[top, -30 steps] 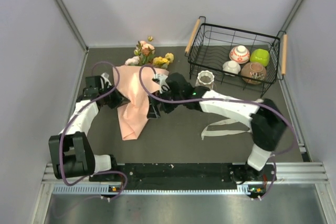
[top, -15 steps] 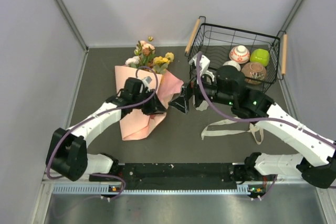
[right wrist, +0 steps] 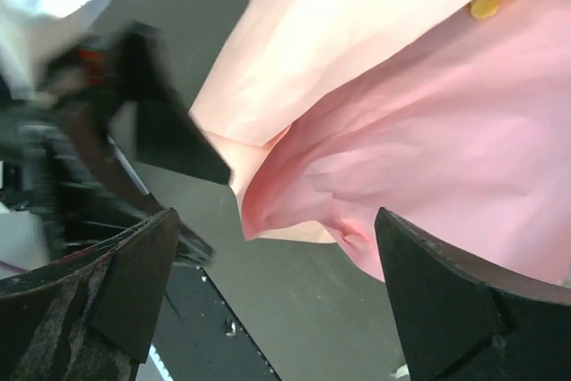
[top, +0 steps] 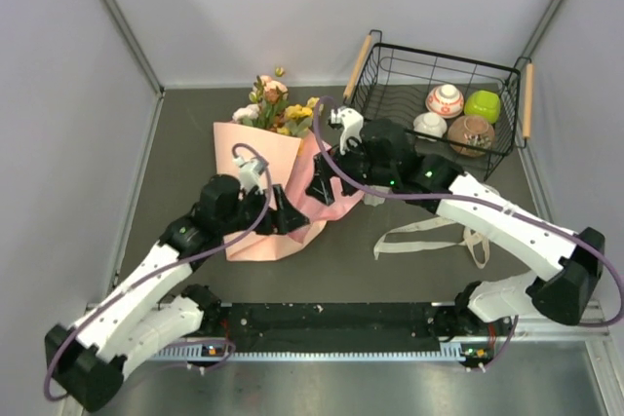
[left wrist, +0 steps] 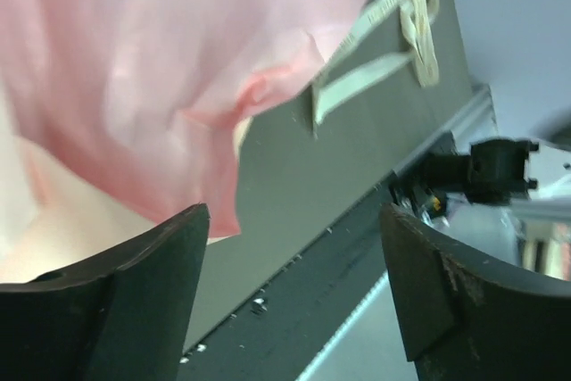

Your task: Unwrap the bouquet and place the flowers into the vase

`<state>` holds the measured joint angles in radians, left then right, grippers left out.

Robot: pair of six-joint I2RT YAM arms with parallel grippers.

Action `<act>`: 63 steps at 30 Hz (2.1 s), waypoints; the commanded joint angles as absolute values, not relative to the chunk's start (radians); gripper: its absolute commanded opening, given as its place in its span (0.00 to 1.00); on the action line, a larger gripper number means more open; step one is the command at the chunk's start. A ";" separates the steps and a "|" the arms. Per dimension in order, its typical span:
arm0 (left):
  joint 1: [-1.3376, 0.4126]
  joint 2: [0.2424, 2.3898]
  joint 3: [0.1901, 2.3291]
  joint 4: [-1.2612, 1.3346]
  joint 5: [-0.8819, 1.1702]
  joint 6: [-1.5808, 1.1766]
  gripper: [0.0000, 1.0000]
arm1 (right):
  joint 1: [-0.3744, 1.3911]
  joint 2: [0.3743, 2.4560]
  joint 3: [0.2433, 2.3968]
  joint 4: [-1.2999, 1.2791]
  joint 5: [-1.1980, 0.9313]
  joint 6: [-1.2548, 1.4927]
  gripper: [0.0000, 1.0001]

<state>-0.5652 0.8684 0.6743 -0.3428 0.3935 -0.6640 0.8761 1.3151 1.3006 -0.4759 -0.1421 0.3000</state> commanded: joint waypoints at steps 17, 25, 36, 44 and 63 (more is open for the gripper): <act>-0.205 1.284 0.955 -0.551 0.238 -0.489 0.60 | 0.999 1.687 1.054 -0.121 -0.109 0.380 0.27; -0.428 1.465 1.143 -0.633 -0.131 -0.430 0.85 | 0.999 1.695 0.948 -0.023 -0.129 0.402 0.22; -0.597 1.741 1.351 -0.758 -0.451 -0.376 0.67 | 1.000 1.522 0.799 0.135 -0.135 0.465 0.17; -0.632 1.861 1.430 -0.821 -0.600 -0.362 0.51 | 0.999 1.485 0.765 0.173 -0.153 0.465 0.16; 0.082 1.278 1.102 -0.804 -0.410 -0.517 0.00 | 0.997 1.531 0.840 0.176 -0.235 0.451 0.16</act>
